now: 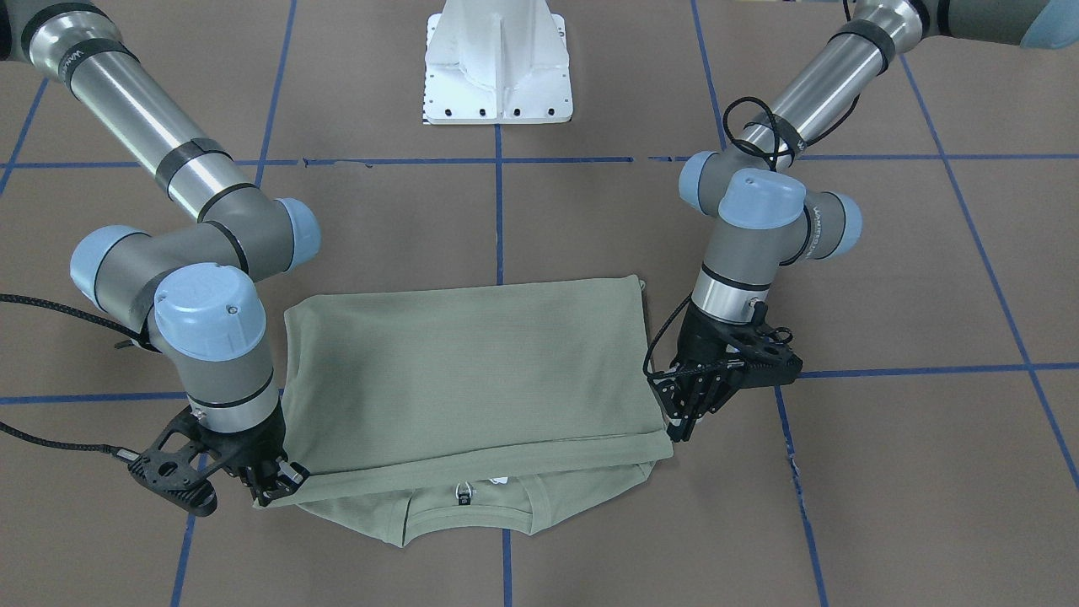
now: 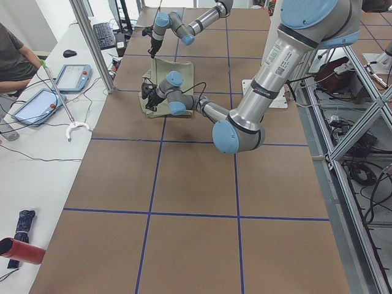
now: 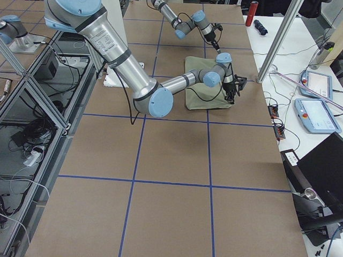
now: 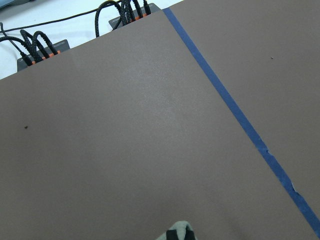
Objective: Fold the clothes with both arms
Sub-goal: 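Lay the hem down near the collar and open both grippers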
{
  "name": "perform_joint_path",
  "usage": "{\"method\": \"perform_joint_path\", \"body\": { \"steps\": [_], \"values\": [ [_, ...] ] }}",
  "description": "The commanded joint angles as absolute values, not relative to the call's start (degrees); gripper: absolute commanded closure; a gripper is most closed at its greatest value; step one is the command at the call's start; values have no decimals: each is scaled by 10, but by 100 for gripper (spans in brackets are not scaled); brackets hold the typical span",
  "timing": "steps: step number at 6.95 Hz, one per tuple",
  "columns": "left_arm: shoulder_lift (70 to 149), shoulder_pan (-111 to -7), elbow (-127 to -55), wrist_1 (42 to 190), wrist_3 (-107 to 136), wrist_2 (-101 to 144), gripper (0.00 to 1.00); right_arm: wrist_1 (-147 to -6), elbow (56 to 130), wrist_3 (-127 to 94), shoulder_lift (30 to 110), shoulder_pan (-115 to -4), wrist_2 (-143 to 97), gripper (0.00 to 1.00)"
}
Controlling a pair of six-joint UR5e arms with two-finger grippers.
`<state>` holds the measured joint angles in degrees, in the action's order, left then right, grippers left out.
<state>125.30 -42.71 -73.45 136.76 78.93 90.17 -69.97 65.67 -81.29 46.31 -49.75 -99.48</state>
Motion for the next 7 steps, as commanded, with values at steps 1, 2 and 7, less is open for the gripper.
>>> {"method": "perform_joint_path", "body": {
  "steps": [1, 2, 7],
  "values": [
    [1249, -433, -735, 1368, 779, 903, 57, -694, 664, -818, 463, -501, -996, 54],
    [1247, -439, -737, 1378, 763, 905, 56, -690, 691, -830, 469, -504, -1002, 44],
    [1247, -439, -739, 1380, 766, 905, 56, -686, 978, -1035, 703, -411, -1018, 18]
  ]
}}
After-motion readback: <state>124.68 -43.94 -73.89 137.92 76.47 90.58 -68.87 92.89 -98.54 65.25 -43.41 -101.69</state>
